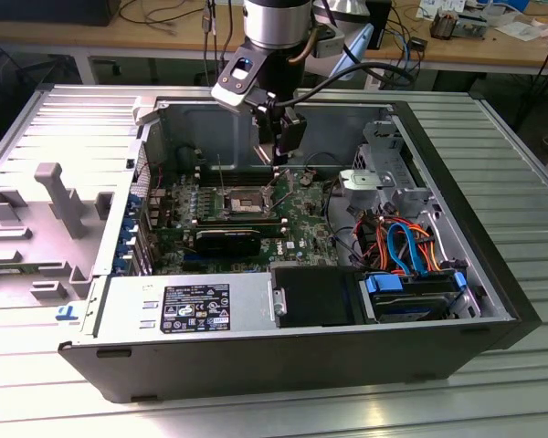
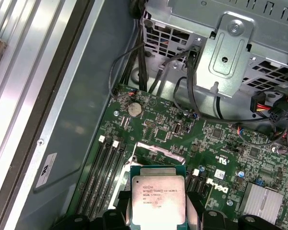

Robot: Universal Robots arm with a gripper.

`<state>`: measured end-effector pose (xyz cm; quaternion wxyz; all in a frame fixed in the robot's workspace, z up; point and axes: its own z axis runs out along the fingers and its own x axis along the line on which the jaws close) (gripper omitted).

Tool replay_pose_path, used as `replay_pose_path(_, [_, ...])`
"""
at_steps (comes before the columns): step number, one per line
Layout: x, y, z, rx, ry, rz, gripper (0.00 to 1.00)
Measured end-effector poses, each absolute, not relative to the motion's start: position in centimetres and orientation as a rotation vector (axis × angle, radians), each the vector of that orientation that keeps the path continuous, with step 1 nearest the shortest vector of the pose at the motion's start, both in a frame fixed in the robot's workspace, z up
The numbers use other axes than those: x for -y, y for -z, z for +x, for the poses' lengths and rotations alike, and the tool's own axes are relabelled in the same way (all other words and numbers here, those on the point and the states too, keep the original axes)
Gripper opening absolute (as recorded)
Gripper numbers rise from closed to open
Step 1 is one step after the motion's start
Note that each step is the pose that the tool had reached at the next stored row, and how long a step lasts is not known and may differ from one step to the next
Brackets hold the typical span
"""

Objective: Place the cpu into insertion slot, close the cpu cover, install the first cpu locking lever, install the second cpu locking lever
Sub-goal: 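Place the cpu into insertion slot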

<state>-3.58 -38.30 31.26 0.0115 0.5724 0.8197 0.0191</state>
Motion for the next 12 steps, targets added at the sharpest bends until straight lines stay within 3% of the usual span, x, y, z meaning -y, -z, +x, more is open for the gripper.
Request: replay_pose_path(12, [38.3, -31.21, -3.58, -2.55, -0.059, 1.795, 0.54])
